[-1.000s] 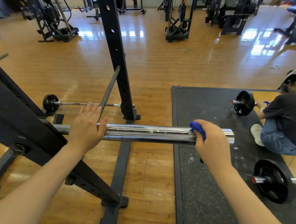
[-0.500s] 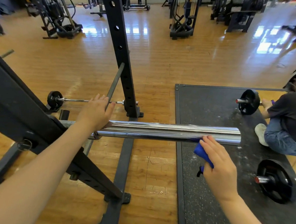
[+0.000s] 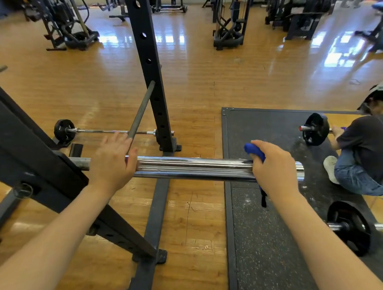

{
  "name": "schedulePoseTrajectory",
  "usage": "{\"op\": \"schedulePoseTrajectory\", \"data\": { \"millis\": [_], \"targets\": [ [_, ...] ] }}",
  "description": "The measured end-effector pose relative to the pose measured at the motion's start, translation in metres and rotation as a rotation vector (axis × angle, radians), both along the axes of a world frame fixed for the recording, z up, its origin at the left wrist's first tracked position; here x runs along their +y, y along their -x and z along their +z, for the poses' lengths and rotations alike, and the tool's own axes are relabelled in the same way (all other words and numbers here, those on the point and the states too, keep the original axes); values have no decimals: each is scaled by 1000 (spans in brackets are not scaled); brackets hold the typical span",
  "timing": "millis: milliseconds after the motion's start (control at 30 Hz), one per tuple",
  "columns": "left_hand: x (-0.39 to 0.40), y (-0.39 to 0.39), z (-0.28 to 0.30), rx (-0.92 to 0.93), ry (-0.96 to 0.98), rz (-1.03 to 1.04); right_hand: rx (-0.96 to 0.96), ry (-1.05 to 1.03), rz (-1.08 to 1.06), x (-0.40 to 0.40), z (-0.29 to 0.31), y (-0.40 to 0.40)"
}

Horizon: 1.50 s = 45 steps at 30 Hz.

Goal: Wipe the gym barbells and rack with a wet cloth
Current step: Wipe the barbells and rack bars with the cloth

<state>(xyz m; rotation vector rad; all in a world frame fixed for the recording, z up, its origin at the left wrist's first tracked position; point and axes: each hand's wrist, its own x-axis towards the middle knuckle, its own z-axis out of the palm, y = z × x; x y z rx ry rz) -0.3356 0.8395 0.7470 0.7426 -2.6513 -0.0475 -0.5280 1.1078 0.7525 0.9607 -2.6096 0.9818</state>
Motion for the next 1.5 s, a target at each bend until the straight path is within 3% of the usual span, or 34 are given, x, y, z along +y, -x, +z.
{"op": "schedulePoseTrajectory", "data": {
  "millis": [167, 533, 667, 767, 900, 967, 1067, 1167, 1367, 1500],
  "targets": [
    [-5, 3, 0, -76, -18, 17, -10, -95, 48, 9, -1, -6],
    [-2, 10, 12, -184, -104, 65, 236, 159, 51, 38, -44, -46],
    [-6, 20, 23, -302, -159, 69, 199, 224, 80, 39, -46, -44],
    [-9, 25, 27, -255, -209, 75, 169, 286, 10, 36, -33, -37],
    [-4, 15, 22, 58, -94, 64, 145, 297, -53, 27, -8, -17],
    [-2, 6, 14, 119, -48, 62, 62, 257, -71, 15, 3, -5],
    [3, -1, -1, -8, 23, 47, -82, 128, -54, 1, 10, 8],
    [2, 1, -2, -64, 17, 72, -68, 14, -13, 2, 3, 4],
    [2, 5, 0, -64, -33, 105, 170, 115, 27, 23, -25, -23],
    [4, 8, 6, -103, -56, 116, 170, 192, 44, 33, -32, -38]
  ]
}}
